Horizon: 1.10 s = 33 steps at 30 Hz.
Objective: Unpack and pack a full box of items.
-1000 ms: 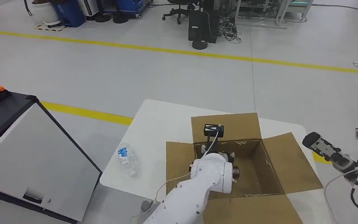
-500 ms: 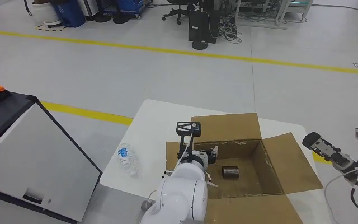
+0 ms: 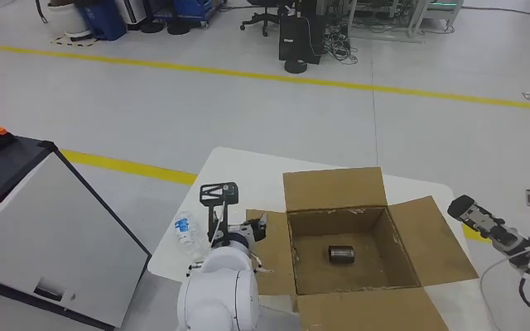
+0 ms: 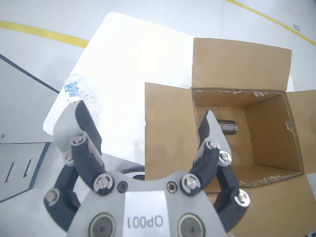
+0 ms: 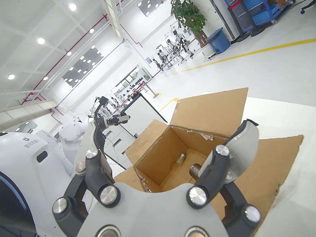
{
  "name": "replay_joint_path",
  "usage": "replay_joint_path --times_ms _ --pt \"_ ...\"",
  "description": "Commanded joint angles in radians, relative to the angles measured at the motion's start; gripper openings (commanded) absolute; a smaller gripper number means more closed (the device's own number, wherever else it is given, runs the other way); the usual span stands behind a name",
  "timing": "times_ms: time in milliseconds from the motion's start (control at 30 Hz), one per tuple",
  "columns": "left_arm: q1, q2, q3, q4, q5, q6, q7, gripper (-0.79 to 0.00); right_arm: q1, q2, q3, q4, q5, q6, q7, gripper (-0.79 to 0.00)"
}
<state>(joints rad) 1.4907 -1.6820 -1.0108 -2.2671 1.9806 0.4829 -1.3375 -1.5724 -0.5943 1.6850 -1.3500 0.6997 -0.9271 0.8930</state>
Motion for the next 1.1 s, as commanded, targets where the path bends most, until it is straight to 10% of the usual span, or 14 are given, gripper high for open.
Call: replay_joint_path --times_ms 0,400,533,1067 --pt "-0.001 0.0 0.0 0.001 -0.004 0.001 0.001 0.0 0.0 0.0 0.0 0.0 0.0 0.0 0.0 0.0" --pt "0.01 0.0 -0.026 -0.008 -0.166 0.026 0.035 0.0 0.0 0.0 0.0 0.0 0.0 0.0 0.0 0.0" --pt "0.023 0.005 -0.032 0.008 0.006 -0.007 0.05 0.0 0.0 0.0 0.0 0.0 0.0 0.0 0.0 0.0" --pt "-0.102 -0.01 -0.278 0.136 0.043 -0.115 -0.068 0.0 0.0 0.0 0.0 0.0 0.0 0.0 0.0 0.0"
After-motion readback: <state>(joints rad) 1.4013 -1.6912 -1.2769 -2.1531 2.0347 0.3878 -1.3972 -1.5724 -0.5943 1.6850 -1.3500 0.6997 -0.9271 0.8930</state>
